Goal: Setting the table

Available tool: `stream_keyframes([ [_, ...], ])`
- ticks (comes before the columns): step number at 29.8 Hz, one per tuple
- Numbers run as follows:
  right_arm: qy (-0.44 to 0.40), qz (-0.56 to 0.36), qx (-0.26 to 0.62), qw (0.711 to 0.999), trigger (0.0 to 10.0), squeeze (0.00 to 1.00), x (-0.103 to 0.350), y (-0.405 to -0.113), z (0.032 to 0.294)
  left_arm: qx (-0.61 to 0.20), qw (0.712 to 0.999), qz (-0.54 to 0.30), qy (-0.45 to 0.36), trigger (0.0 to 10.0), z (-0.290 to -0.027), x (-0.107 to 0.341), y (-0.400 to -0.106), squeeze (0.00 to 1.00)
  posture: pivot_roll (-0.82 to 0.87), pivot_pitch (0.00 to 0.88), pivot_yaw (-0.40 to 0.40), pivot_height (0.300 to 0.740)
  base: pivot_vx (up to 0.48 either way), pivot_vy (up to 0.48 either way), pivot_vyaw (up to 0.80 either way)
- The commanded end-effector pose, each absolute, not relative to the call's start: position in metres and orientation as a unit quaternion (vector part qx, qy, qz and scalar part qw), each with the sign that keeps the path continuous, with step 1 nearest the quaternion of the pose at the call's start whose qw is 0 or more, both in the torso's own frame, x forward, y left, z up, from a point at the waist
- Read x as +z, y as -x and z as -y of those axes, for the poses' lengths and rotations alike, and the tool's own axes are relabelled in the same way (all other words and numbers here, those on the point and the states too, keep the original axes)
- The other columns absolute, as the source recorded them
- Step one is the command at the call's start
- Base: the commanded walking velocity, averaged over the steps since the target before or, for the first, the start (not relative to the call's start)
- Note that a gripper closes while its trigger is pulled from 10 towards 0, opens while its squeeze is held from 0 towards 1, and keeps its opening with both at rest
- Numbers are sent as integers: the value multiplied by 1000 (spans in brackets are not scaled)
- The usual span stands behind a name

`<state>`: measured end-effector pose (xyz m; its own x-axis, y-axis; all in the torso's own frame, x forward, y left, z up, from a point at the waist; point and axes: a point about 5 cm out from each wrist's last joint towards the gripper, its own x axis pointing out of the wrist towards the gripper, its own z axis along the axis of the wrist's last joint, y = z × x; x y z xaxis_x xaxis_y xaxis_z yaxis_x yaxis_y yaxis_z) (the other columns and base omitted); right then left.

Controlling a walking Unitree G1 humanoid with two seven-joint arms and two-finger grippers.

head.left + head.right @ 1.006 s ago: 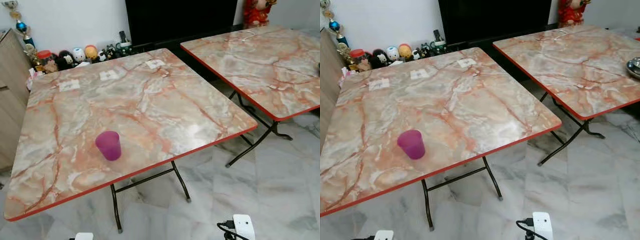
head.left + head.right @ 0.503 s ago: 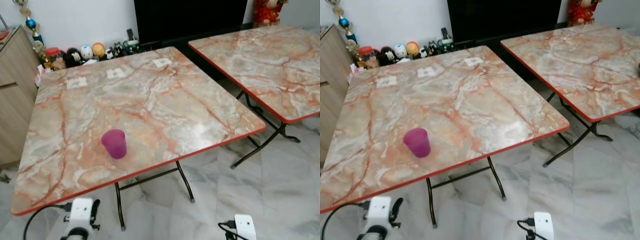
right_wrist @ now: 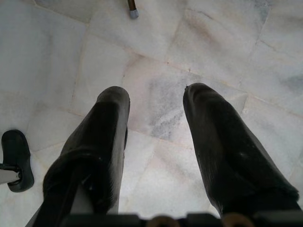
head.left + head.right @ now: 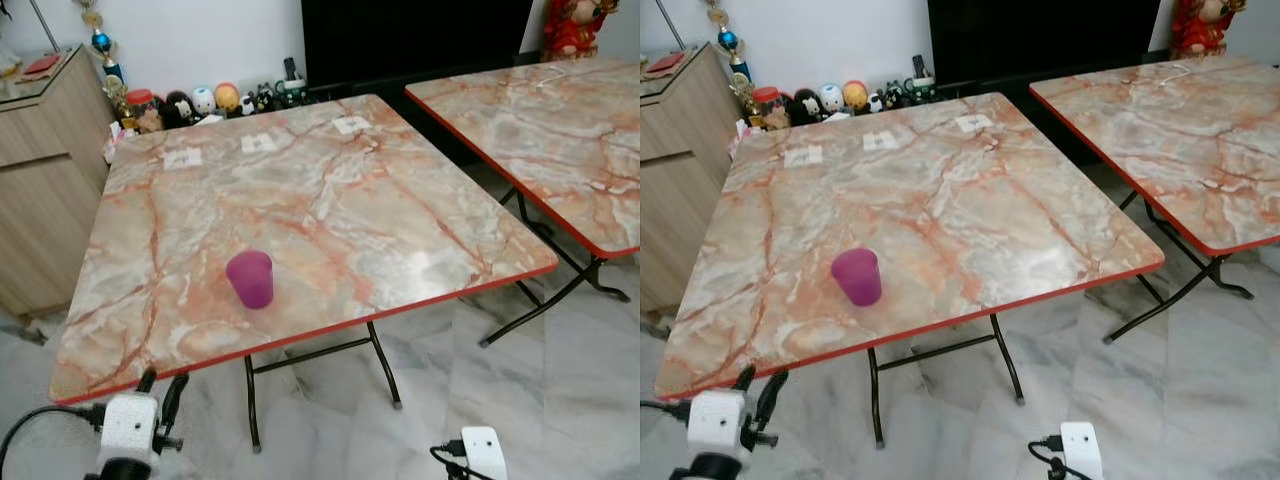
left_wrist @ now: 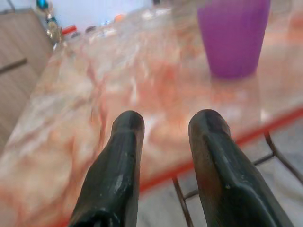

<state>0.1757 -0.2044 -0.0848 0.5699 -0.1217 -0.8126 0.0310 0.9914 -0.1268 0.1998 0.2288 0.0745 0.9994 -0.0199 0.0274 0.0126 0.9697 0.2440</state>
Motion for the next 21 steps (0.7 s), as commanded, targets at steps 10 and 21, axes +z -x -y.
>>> stream_keyframes([
  [10,41,-458,-55,886,10000,0,-85,-176,200,-52,998,31,-1,10000,-180,112,-273,0,-40,0,52,740,0,0,0],
  [21,46,-458,-54,886,10000,0,-84,-178,203,-38,998,46,29,10000,-186,128,-285,0,-30,0,36,740,44,0,0],
])
